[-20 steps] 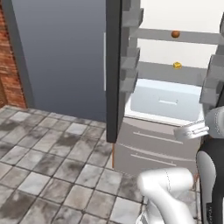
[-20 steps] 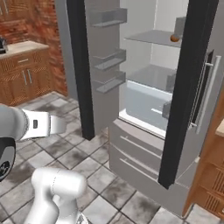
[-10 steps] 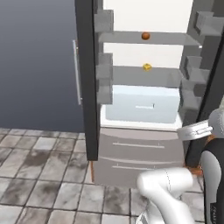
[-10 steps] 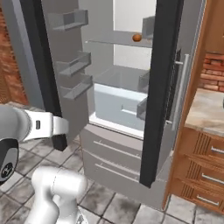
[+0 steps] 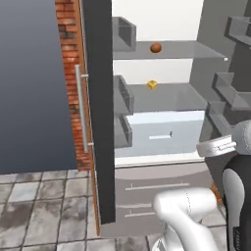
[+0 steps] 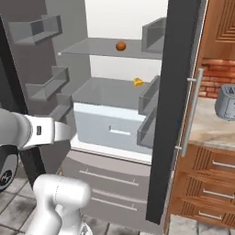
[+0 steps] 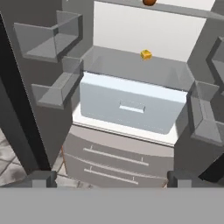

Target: Pick up the peach and tangerine from the fridge and place one fruit on each plate on the dining counter.

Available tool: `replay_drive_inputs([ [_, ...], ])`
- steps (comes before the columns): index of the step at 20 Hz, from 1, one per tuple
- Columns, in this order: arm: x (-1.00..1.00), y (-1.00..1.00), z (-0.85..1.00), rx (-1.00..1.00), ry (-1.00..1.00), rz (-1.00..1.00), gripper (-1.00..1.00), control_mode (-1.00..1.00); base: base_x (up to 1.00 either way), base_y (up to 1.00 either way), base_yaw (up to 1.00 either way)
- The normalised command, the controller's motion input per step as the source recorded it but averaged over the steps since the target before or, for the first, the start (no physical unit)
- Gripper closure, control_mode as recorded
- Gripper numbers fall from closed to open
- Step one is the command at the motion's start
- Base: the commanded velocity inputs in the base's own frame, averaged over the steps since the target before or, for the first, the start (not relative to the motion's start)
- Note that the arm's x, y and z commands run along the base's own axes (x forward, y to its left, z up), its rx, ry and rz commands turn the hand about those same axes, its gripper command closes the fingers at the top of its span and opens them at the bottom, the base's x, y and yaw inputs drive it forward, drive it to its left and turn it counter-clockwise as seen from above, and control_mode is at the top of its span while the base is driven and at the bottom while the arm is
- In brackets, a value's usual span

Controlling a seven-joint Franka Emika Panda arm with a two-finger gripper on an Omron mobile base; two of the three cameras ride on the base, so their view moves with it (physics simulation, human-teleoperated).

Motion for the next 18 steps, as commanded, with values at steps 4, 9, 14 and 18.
replay_drive_inputs([
  [4,0.0,0.0,0.0,0.0,0.0,0.0,-1.0,1.0,0.66,0.32,-0.34],
  [9,0.0,0.0,0.0,0.0,0.0,0.0,-1.0,1.0,0.64,0.02,-0.09],
  [14,0.0,0.0,0.0,0.0,0.0,0.0,-1.0,1.0,0.5,-0.15,0.03],
  [18,0.0,0.0,0.0,0.0,0.0,0.0,-1.0,1.0,0.43,-0.2,0.01],
])
